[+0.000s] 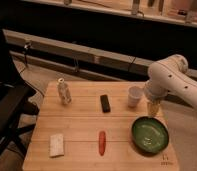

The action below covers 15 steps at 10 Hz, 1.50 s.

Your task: Knock the bottle over

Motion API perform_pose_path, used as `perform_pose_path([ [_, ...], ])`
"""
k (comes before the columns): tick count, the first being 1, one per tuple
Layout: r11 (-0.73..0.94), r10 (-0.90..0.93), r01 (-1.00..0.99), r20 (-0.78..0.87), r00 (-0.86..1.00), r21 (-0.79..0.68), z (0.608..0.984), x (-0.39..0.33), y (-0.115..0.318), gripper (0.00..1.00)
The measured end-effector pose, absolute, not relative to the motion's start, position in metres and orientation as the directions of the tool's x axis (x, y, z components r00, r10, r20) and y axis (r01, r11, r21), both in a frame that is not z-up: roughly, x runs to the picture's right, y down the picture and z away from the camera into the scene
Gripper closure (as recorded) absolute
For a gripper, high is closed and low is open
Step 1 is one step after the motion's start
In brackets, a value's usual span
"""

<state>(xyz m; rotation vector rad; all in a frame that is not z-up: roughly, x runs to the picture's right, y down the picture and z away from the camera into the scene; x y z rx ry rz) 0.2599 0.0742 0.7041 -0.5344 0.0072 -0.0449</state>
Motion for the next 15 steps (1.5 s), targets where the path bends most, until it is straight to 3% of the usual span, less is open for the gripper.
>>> perform_pose_path([
  [15,0.868,-0.2,0.236,0.128,0.971,-0.437,0.723,0.225,0.046,0.2],
])
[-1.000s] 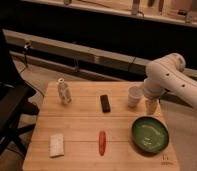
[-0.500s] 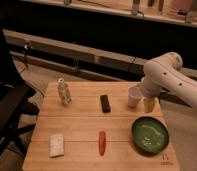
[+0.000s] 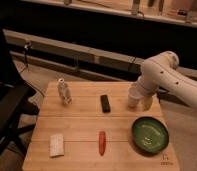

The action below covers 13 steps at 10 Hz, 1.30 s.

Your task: Knock the bottle over

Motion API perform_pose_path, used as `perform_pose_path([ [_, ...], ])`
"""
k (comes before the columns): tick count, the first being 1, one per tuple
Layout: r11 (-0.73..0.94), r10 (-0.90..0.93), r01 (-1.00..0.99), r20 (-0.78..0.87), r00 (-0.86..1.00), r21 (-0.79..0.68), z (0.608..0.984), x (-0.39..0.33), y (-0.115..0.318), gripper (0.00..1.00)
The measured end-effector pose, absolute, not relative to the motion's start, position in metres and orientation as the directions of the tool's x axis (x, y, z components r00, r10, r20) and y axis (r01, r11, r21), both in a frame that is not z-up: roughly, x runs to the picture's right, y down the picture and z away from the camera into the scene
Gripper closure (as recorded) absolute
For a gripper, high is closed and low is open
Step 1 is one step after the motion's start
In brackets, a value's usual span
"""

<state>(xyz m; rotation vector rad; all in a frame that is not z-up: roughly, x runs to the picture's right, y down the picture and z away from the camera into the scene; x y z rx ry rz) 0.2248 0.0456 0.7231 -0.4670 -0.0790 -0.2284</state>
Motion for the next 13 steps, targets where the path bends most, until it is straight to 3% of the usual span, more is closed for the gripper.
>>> perform_pose_path([
  [13,0.847,-0.346,0.408,0.23,0.91,-0.341,0.733,0.185,0.029,0.2],
])
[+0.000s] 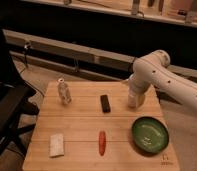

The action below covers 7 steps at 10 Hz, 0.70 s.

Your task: Knock the bottle over

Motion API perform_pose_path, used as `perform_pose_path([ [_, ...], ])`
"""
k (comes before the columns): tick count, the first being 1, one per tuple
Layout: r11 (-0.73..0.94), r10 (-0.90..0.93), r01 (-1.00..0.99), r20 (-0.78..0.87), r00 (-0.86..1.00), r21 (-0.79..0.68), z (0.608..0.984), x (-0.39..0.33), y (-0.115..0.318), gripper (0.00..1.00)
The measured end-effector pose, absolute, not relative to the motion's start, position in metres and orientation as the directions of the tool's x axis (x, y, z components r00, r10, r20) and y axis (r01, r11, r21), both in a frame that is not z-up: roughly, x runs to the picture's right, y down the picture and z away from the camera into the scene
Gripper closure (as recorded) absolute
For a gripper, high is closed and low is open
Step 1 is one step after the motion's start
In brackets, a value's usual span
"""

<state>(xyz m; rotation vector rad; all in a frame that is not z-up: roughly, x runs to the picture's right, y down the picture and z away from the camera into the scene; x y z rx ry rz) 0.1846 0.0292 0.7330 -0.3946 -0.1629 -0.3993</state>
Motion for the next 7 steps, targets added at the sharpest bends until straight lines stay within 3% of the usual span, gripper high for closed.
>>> perform_pose_path([
  [7,0.825,-0.424,0.494,0.276,0.862,-0.274,0.738,0.164,0.022,0.2],
])
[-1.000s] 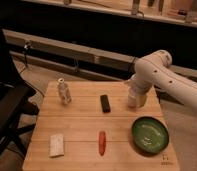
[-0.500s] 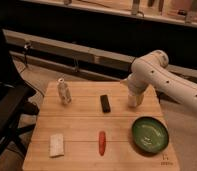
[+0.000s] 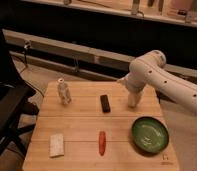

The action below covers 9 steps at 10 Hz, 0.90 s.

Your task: Knock the bottle over

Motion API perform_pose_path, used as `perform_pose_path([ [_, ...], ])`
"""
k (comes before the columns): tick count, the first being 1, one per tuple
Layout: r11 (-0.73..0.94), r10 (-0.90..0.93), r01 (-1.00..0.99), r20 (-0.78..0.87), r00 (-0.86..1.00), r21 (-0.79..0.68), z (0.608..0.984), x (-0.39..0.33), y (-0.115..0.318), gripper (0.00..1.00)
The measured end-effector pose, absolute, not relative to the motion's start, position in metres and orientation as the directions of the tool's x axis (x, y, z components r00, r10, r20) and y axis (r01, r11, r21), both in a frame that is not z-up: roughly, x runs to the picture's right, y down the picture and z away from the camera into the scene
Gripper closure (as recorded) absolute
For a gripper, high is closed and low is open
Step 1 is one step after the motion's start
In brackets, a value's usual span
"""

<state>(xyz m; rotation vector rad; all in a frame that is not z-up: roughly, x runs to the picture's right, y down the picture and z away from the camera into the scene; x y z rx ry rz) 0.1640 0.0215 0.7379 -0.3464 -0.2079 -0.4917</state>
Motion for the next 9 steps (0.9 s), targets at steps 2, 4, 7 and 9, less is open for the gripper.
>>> perform_pose_path([
  [2,0.817,-0.446,0.516,0.286,0.848,-0.256,0.739,0.157,0.019,0.2],
  [4,0.811,-0.462,0.533,0.293,0.837,-0.242,0.74,0.153,0.018,0.2],
  [7,0.801,-0.488,0.559,0.306,0.818,-0.216,0.742,0.144,0.013,0.2],
  [9,0.791,-0.505,0.578,0.317,0.803,-0.203,0.744,0.132,0.01,0.2],
])
